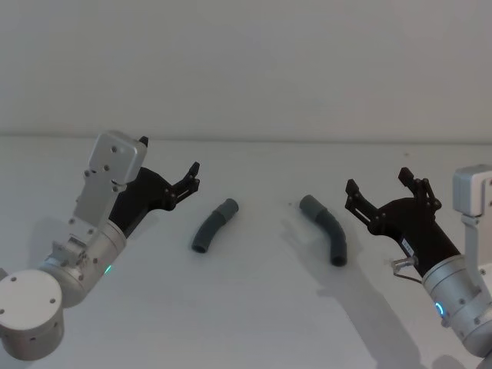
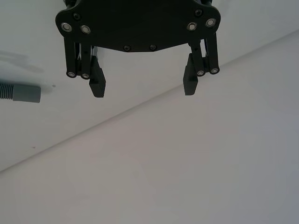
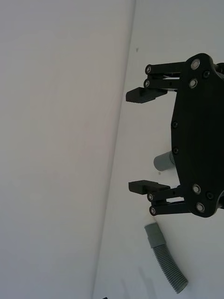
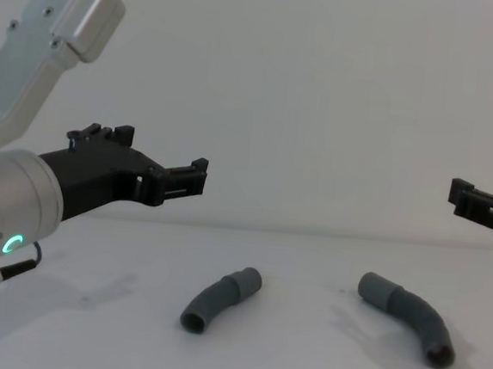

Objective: Use both hands to pick up one end of the pipe from the table, align the ends, and insert them.

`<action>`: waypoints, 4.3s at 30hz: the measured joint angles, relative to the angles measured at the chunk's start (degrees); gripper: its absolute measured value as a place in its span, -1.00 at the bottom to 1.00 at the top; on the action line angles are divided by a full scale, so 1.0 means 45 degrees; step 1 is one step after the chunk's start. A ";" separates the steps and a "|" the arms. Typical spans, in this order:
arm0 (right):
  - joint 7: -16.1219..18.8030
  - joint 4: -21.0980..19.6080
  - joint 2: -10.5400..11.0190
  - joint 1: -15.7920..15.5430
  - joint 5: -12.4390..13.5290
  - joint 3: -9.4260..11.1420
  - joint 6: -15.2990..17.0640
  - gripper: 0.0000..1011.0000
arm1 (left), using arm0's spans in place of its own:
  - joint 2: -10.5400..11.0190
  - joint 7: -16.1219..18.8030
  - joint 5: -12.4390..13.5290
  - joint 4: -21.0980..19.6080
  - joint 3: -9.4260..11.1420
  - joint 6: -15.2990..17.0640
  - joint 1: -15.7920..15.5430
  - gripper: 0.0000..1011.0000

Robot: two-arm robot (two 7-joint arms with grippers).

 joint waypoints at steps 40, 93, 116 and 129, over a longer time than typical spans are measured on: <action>0.0000 0.0000 0.0000 -0.0001 0.0000 0.0000 0.0000 0.98 | -0.0001 0.0000 0.0000 -0.0001 0.0000 0.0000 0.0000 0.98; -0.0001 0.0000 0.0000 -0.0001 0.0000 0.0000 0.0000 0.98 | -0.0001 0.0000 0.0000 0.0000 0.0000 0.0000 -0.0001 0.98; 0.0000 0.0000 0.0000 -0.0001 0.0000 0.0000 0.0000 0.98 | -0.0013 -0.0061 -0.0019 -0.0001 -0.0001 0.0040 -0.0001 0.98; 0.0000 0.0000 0.0000 -0.0001 0.0000 0.0000 0.0000 0.98 | 0.0075 -0.1013 -0.0750 -0.0280 -0.0016 0.1499 -0.0201 0.98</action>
